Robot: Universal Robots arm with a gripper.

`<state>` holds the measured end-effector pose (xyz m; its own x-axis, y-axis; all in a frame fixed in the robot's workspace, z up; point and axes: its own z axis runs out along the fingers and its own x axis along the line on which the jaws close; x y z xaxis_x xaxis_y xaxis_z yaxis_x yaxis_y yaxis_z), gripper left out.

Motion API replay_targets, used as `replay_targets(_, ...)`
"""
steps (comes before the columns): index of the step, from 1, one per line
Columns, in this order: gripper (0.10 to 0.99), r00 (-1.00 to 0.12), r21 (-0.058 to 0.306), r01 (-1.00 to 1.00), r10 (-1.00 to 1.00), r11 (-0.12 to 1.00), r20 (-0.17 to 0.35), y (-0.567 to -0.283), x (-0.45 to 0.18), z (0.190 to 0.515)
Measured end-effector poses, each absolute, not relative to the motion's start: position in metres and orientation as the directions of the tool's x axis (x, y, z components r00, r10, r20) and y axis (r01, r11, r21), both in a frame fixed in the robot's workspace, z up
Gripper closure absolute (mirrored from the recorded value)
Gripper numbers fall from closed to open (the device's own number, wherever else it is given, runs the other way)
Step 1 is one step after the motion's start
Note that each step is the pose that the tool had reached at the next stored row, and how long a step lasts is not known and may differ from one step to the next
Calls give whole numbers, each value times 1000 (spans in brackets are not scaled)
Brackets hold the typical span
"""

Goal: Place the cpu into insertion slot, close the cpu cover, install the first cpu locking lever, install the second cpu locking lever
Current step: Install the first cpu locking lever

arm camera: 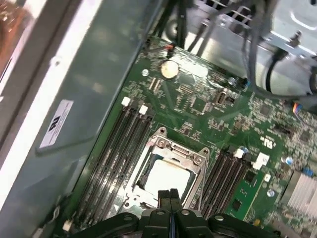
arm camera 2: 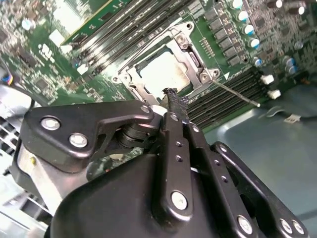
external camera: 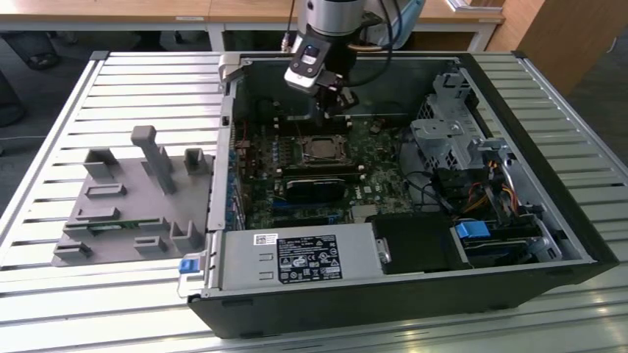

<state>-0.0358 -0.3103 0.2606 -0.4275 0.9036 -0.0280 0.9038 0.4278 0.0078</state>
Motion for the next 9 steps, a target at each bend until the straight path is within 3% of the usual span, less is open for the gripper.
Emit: replay_targets(9,980,-541,8,841,841,541,-28,-310,-36,260)
